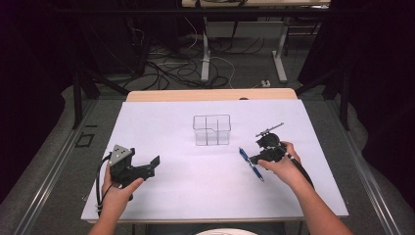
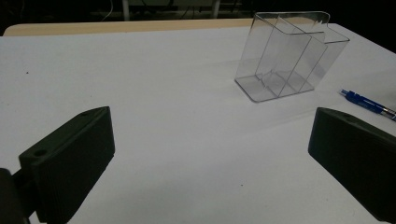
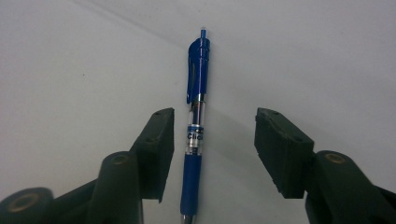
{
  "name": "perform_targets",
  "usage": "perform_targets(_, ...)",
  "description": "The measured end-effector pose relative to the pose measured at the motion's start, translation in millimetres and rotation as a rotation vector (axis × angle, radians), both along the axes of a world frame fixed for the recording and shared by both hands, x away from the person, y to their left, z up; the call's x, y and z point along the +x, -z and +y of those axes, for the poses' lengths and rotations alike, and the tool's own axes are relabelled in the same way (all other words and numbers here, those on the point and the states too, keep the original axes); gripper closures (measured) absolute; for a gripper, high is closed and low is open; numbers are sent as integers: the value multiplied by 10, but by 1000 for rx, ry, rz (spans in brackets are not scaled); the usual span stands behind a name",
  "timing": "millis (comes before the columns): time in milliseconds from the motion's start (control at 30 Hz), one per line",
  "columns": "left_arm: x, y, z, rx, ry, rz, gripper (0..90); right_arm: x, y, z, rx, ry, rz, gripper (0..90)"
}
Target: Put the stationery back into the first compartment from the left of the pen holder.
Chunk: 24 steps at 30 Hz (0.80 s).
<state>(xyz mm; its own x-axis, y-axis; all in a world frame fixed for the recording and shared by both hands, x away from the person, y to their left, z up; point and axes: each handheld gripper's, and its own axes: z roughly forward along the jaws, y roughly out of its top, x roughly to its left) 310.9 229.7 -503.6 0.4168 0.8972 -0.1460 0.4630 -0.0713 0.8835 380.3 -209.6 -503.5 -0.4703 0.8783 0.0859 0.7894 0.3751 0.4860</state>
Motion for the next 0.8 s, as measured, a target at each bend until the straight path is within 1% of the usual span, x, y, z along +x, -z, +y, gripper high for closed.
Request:
perform_targets(33,-1,0,1,2,0,-1,4,12,45,15,0,-12,6,528)
perform_targets(100,-3,2,2,0,0,-1,4,22,64,25,-4,-16,14,540)
perform_targets(133,-3,3,4,1,0,0,4,31,85,44,5,-9,27,564)
perform_targets(167,-3,4,3,-1,-1,0,4,35,93,53,3,-8,31,576)
perform_targets(267,-4,5,4,0,0,0,4,44,120,67,21,-3,32,592)
perform_targets(300,-4,4,3,0,1,1,4,44,120,67,21,-3,32,592)
perform_targets(333,-5,4,1,-1,2,2,5,49,145,73,10,1,31,602)
perform_targets(400,-4,4,1,3,4,2,4,48,154,79,20,3,37,605)
perform_targets(433,-5,5,1,3,4,2,4,52,163,76,18,0,34,615)
perform_targets(467,-5,5,1,3,5,2,4,55,174,85,23,9,35,622)
perform_targets(533,-5,5,1,2,4,2,5,57,181,89,13,12,42,630)
perform_targets(567,-6,5,0,0,2,4,5,65,229,90,42,4,20,643)
perform_targets(600,-6,6,1,-2,0,4,5,65,229,90,42,4,20,643)
perform_targets(633,-6,6,0,-4,-1,5,5,67,225,82,21,-8,36,648)
perform_targets(667,-7,6,0,-3,0,6,6,70,232,103,-3,7,63,652)
perform_targets(700,-7,6,-1,-2,1,7,6,70,232,103,-3,7,63,652)
perform_targets(767,-9,8,-3,2,2,11,6,77,245,110,-11,11,77,663)
perform_targets(800,-10,8,-6,3,4,11,6,80,249,117,-10,19,92,685)
